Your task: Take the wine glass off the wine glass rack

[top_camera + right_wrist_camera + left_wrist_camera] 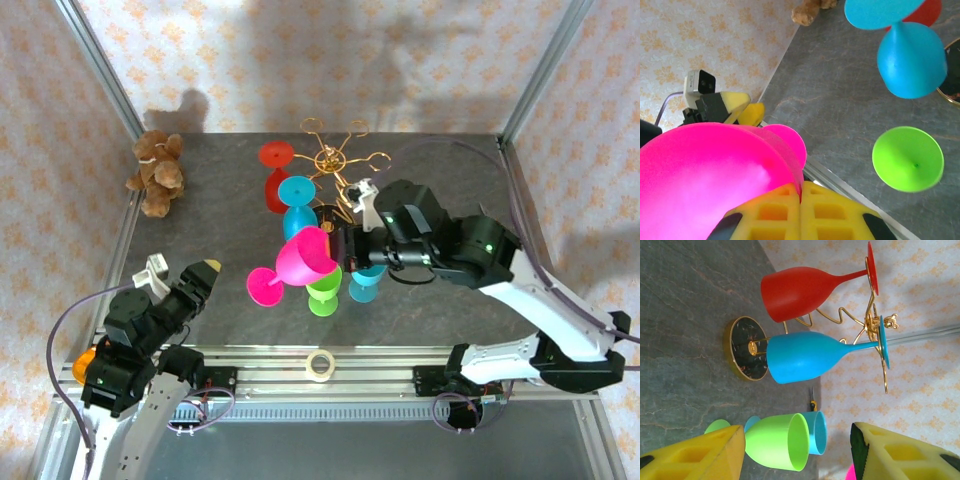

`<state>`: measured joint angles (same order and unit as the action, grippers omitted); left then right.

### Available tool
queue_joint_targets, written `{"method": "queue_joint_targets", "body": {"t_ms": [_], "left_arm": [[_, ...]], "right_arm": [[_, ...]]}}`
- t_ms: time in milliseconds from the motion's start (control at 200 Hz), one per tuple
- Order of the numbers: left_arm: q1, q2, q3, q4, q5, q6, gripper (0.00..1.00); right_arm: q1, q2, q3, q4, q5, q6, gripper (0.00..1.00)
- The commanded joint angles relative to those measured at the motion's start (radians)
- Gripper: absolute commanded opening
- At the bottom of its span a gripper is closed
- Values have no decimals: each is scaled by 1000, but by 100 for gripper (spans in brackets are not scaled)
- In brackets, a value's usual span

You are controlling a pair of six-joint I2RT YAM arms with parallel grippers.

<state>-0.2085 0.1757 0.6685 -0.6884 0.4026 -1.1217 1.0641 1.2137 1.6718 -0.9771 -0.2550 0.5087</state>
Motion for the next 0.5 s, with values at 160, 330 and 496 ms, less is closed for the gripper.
{"method": "queue_joint_targets", "body": {"t_ms": [160,330,496], "left_arm": [[7,23,27,2,-37,48,56],[7,29,13,12,-41,47,56],[6,37,1,26,-43,46,56]], "right_arm": [[4,-99,-73,-204,55,-1,0],[5,-156,-146,-280,79,15,0],[5,-192,-235,-323,91,35,0]]}}
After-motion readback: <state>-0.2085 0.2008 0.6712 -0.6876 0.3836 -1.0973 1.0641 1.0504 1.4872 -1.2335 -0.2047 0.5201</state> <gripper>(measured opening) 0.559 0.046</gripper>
